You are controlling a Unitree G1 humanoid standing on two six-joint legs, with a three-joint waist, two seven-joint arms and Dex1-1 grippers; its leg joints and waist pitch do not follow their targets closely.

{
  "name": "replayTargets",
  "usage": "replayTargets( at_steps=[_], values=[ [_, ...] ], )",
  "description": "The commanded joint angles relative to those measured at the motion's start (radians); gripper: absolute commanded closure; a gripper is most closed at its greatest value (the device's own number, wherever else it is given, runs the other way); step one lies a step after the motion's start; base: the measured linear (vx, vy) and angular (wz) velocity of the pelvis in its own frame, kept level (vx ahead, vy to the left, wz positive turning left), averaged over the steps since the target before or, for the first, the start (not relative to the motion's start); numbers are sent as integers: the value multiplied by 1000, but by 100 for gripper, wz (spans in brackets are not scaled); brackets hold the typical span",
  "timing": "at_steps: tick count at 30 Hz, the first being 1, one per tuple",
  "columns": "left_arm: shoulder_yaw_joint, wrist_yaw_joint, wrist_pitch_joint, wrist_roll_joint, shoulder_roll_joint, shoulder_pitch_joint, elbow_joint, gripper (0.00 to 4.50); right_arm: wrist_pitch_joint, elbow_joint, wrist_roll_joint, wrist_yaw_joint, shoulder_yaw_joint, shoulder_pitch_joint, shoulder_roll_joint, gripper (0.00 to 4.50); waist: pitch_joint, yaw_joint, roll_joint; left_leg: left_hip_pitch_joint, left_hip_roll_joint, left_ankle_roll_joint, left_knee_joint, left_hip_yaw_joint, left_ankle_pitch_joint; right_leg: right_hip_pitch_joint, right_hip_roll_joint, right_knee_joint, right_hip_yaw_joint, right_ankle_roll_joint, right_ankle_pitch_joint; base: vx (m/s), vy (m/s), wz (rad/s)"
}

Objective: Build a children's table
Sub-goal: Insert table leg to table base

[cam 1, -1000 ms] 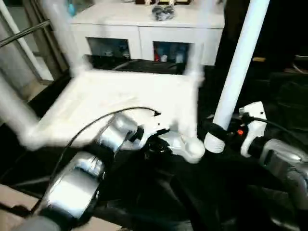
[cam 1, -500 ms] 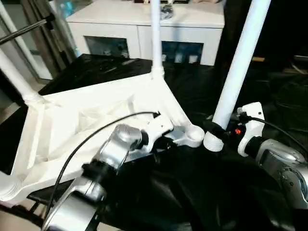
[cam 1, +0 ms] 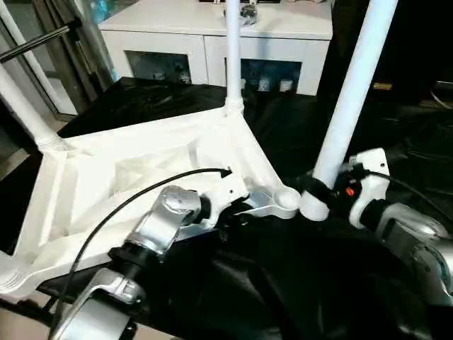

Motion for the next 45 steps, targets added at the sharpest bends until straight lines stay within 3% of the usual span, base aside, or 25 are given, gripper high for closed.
replayTargets(
  at_steps=[1, 3, 6, 8, 12, 18, 21, 30, 39, 42, 43, 45],
  values=[
    [4, -1, 8, 9, 19, 17, 12, 346, -16, -14, 15, 3, -8, -12, 4, 262, -59, 8, -27, 12, 33, 43, -65, -11, -143, 46, -73, -88, 40, -164, -258, 0, 0, 0],
    [20, -3, 4, -14, 15, 22, 11, 384, -29, -11, 18, 15, 4, -30, 15, 262, -61, 9, -28, 10, 32, 45, -65, -11, -130, 49, -72, -82, 39, -173, -228, 0, 0, 0],
    [28, -1, -3, -33, 11, 27, 11, 389, -43, 11, -3, 27, 32, -53, 25, 262, -63, 9, -28, 6, 32, 54, -63, -12, -112, 51, -74, -77, 39, -188, -181, 0, 0, 0],
    [28, 1, -4, -34, 10, 29, 13, 420, -48, 19, -14, 30, 44, -60, 27, 262, -63, 8, -29, 7, 32, 55, -63, -11, -110, 51, -73, -76, 39, -194, -174, 0, 0, 0],
    [18, -8, -4, -39, 9, 46, 17, 444, -90, 95, -98, 51, 131, -102, 21, 262, -62, 8, -32, 7, 32, 49, -62, -10, -114, 51, -74, -76, 40, -193, -186, 0, 0, 0],
    [9, -10, -12, -43, 12, 66, 4, 450, -123, 178, -147, 79, 186, -134, 21, 262, -63, 6, -46, 7, 33, 58, -61, -7, -101, 53, -74, -73, 41, -194, -168, 0, 0, 0],
    [7, -11, -20, -44, 13, 69, 2, 450, -136, 203, -154, 82, 190, -143, 24, 262, -62, 4, -46, 7, 32, 64, -60, -6, -103, 52, -74, -73, 41, -196, -172, 0, 0, 0],
    [15, -7, -9, -56, 10, 74, -17, 450, -204, 298, -175, 87, 182, -164, 53, 262, -61, 3, -45, 7, 32, 65, -61, -6, -111, 52, -74, -75, 40, -195, -184, 0, 0, 0],
    [28, 11, -5, -61, 2, 66, -9, 450, -266, 352, -94, 108, 80, -106, 105, 262, -63, 1, -47, 8, 33, 67, -61, -7, -118, 52, -75, -75, 40, -199, -181, 0, 0, 0],
    [30, 14, -2, -63, 1, 65, -8, 450, -293, 370, -87, 112, 65, -87, 113, 262, -62, 2, -45, 9, 34, 69, -62, -7, -124, 51, -74, -77, 39, -202, -187, 0, 0, 0],
    [30, 14, -3, -62, 1, 63, -7, 450, -304, 377, -88, 113, 62, -78, 116, 262, -62, 3, -39, 8, 33, 67, -63, -8, -125, 51, -75, -76, 39, -202, -191, 0, 0, 0],
    [30, 16, -3, -62, 0, 61, -4, 450, -334, 399, -87, 114, 45, -56, 125, 262, -62, 2, -40, 8, 33, 66, -63, -8, -126, 51, -74, -77, 39, -202, -187, 0, 0, 0]
  ],
)
